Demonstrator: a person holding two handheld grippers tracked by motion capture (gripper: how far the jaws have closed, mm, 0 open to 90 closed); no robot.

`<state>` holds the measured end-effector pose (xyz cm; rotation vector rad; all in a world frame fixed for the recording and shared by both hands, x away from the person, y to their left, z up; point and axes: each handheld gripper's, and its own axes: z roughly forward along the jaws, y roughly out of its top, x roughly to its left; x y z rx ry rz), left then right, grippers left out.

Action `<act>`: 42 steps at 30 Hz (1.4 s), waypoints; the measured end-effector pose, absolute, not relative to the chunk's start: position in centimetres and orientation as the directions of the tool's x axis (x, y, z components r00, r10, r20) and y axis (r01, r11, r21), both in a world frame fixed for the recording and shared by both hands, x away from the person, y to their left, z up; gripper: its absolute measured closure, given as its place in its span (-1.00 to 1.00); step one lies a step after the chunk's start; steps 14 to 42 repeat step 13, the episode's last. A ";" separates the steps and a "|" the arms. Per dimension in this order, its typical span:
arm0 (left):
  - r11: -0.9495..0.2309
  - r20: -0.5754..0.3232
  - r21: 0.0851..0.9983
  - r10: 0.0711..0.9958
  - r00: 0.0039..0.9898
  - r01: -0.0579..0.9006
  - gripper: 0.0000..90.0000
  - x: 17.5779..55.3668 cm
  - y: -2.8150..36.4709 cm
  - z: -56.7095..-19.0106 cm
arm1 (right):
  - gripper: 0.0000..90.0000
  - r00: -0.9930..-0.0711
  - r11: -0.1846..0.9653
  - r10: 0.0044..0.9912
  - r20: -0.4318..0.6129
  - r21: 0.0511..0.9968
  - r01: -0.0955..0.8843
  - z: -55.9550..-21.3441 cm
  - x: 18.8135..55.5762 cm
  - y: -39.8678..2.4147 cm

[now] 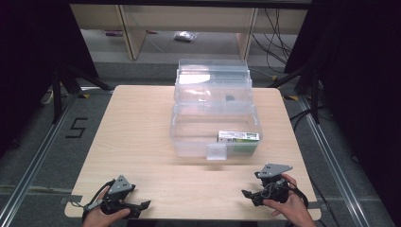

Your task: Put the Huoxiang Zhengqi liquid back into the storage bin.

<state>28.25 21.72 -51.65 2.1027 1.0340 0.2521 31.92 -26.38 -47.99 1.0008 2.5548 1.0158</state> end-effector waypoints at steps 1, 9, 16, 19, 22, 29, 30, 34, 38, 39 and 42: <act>-0.377 -0.148 0.712 0.744 0.651 0.593 -0.67 28.3 21.7 -51.6 | -0.63 -0.749 0.543 0.662 0.045 0.660 0.520 -47.9 31.9 -26.4; -0.390 -0.140 0.707 0.741 0.657 0.590 -0.67 28.3 21.8 -51.6 | -0.62 -0.754 0.534 0.656 0.042 0.679 0.503 -47.9 32.0 -26.4; -0.390 -0.139 0.707 0.741 0.657 0.590 -0.67 28.3 21.8 -51.6 | -0.62 -0.756 0.534 0.654 0.044 0.681 0.501 -47.9 32.0 -26.4; -0.390 -0.139 0.707 0.741 0.657 0.590 -0.67 28.3 21.8 -51.6 | -0.62 -0.756 0.534 0.654 0.044 0.681 0.501 -47.9 32.0 -26.4; -0.390 -0.139 0.707 0.741 0.657 0.590 -0.67 28.3 21.8 -51.6 | -0.62 -0.756 0.534 0.654 0.044 0.681 0.501 -47.9 32.0 -26.4; -0.390 -0.139 0.707 0.741 0.657 0.590 -0.67 28.3 21.8 -51.6 | -0.62 -0.756 0.534 0.654 0.044 0.681 0.501 -47.9 32.0 -26.4; -0.390 -0.139 0.707 0.741 0.657 0.590 -0.67 28.3 21.8 -51.6 | -0.62 -0.756 0.534 0.654 0.044 0.681 0.501 -47.9 32.0 -26.4; -0.390 -0.139 0.707 0.741 0.657 0.590 -0.67 28.3 21.8 -51.6 | -0.62 -0.756 0.534 0.654 0.044 0.681 0.501 -47.9 32.0 -26.4; -0.390 -0.139 0.707 0.741 0.657 0.590 -0.67 28.3 21.8 -51.6 | -0.62 -0.756 0.534 0.654 0.044 0.681 0.501 -47.9 32.0 -26.4; -0.390 -0.139 0.707 0.741 0.657 0.590 -0.67 28.3 21.8 -51.6 | -0.62 -0.756 0.534 0.654 0.044 0.681 0.501 -47.9 32.0 -26.4; -0.390 -0.139 0.707 0.741 0.657 0.590 -0.67 28.3 21.8 -51.6 | -0.62 -0.756 0.534 0.654 0.044 0.681 0.501 -47.9 32.0 -26.4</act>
